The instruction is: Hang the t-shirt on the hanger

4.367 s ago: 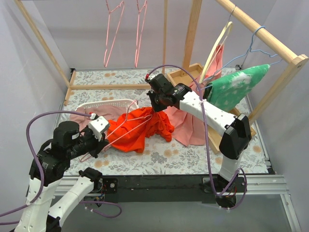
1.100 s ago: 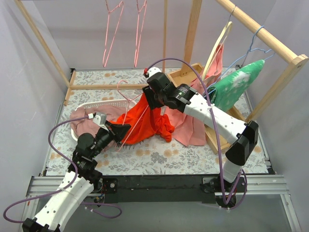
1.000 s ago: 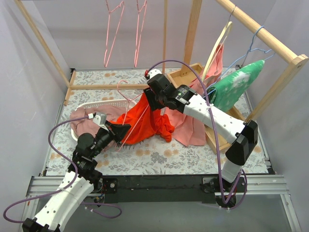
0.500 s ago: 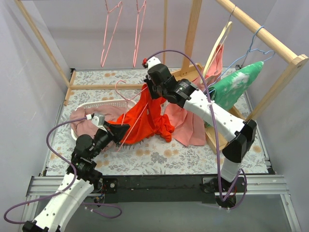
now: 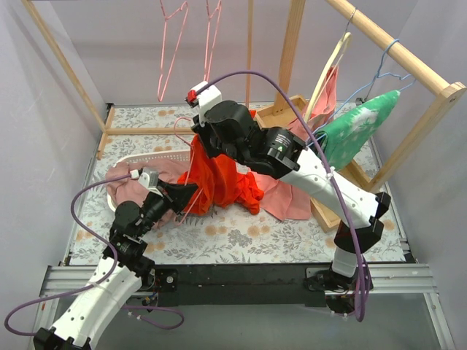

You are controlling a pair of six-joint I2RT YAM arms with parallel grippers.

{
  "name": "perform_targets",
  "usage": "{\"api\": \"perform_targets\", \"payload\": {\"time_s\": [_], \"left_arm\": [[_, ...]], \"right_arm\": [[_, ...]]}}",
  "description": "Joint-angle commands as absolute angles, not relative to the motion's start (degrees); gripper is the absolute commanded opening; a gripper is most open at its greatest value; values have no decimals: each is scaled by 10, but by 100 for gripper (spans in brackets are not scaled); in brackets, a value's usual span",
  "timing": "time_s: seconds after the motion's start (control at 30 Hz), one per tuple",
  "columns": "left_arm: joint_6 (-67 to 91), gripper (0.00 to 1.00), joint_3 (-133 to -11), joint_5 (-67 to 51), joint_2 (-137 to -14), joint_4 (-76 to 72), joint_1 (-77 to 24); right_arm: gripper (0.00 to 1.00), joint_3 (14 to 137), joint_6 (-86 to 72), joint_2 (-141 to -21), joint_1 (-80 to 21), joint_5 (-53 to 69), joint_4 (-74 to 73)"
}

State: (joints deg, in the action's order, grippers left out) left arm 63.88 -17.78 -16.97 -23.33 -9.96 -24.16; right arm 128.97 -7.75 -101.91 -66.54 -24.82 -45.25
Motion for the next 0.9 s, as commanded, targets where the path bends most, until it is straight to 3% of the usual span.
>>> {"api": "perform_targets", "payload": {"time_s": [0.0, 0.43, 0.7, 0.87], "left_arm": [[635, 0, -207, -181, -237, -138, -240], [638, 0, -192, -198, -331, -192, -254], [633, 0, -202, -198, -391, -230, -281], [624, 0, -207, -192, -399, -227, -303]], "right_arm": [[1, 1234, -104, -1005, -587, -231, -459], [1, 1093, -82, -937, -561, -87, -352], [1, 1034, -80, -908, -556, -118, -303], [10, 1008, -85, -923, -550, -107, -268]]}}
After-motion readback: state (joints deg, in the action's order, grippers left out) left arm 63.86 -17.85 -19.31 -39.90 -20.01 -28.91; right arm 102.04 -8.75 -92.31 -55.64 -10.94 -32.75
